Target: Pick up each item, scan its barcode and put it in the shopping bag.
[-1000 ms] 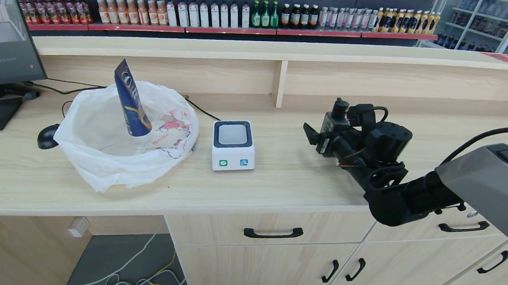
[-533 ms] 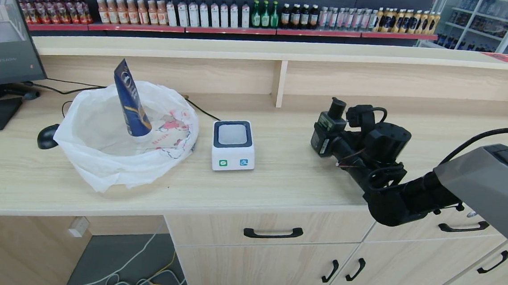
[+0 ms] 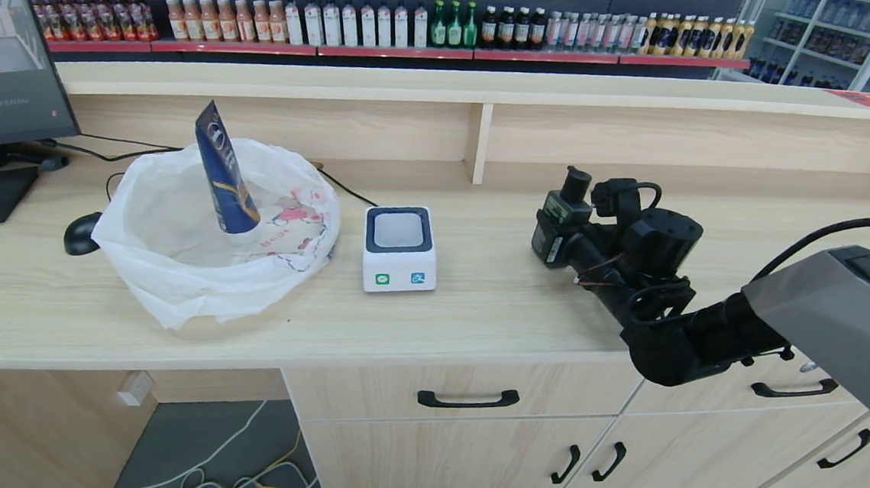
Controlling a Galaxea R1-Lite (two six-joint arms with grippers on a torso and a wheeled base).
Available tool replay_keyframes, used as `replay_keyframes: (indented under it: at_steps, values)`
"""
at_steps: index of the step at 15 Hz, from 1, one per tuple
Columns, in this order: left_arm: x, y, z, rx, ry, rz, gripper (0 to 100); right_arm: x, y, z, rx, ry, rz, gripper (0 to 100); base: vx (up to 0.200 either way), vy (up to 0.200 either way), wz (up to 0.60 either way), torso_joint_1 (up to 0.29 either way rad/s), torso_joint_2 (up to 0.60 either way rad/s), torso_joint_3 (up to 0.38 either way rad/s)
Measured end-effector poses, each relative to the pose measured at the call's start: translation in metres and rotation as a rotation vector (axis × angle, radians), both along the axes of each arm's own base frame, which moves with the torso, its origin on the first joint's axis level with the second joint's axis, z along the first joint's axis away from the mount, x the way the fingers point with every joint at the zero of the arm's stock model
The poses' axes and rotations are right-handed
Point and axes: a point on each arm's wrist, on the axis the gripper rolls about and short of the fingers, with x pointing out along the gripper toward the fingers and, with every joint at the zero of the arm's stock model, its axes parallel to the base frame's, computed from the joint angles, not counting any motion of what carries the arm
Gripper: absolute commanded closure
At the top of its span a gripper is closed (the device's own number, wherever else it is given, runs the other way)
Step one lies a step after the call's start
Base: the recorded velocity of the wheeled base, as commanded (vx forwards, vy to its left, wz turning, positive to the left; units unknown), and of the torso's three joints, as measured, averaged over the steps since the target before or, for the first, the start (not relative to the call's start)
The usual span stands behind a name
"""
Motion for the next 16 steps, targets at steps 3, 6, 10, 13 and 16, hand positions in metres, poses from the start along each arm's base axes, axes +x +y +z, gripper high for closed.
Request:
replay_keyframes:
  at_steps: [3, 6, 10, 13, 16]
  values:
    - [0.0, 0.0, 0.0, 0.0, 0.0, 0.0, 0, -0.003, -0.001, 0.009, -0.001, -0.021, -0.003, 100, 0.0, 0.0, 0.0, 0.0, 0.0, 0.0]
    - [0.0, 0.0, 0.0, 0.0, 0.0, 0.0, 0, -0.012, -0.004, 0.027, -0.022, -0.064, -0.009, 100, 0.0, 0.0, 0.0, 0.0, 0.0, 0.0]
    - [0.0, 0.0, 0.0, 0.0, 0.0, 0.0, 0, -0.038, -0.009, 0.045, -0.073, -0.088, -0.025, 100, 0.0, 0.0, 0.0, 0.0, 0.0, 0.0]
    - [0.0, 0.0, 0.0, 0.0, 0.0, 0.0, 0, -0.072, -0.008, 0.052, -0.111, -0.069, -0.054, 100, 0.0, 0.0, 0.0, 0.0, 0.0, 0.0]
    - [0.0, 0.0, 0.0, 0.0, 0.0, 0.0, 0, -0.109, -0.012, 0.055, -0.153, -0.051, -0.078, 100, 0.0, 0.0, 0.0, 0.0, 0.0, 0.0]
